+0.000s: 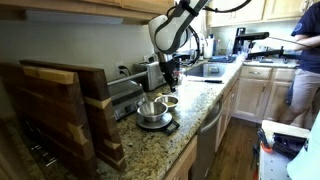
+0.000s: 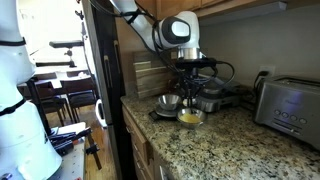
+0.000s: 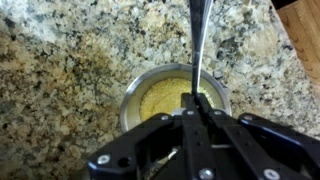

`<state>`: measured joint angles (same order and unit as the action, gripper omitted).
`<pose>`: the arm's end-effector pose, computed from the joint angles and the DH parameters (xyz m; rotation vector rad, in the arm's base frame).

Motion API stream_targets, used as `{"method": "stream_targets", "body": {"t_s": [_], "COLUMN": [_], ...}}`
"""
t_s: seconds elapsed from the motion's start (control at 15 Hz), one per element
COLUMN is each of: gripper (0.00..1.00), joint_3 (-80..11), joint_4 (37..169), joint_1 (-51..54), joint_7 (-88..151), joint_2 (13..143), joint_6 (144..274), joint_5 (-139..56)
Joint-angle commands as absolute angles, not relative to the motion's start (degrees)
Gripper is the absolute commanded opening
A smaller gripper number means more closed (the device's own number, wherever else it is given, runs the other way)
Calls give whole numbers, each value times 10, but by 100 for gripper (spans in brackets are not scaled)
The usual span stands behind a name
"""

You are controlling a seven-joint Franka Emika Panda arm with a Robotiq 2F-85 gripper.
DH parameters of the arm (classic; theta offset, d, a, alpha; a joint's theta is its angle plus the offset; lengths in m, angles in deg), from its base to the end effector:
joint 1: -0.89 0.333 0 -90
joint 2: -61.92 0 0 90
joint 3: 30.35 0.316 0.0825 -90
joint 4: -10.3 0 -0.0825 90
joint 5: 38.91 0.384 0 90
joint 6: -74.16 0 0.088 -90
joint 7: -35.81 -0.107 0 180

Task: Use the silver spoon to scoop out the contents in the right bowl into the left bowl

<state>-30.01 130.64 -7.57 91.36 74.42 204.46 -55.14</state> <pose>0.5637 -0.0875 0.3130 2.6016 1.4491 -0.2215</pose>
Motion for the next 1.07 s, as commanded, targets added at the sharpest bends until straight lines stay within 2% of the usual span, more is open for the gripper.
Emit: {"method": "stream_targets", "body": {"t_s": [0.0, 1.0], "gripper": [4, 4], "joint_3": [-304, -283], "joint_4": [1348, 1380], "joint_1": [-58, 18], "joint_7": [926, 923], "joint_2": [690, 665], "joint_6": [2055, 2036], "joint_5": [-559, -655]}}
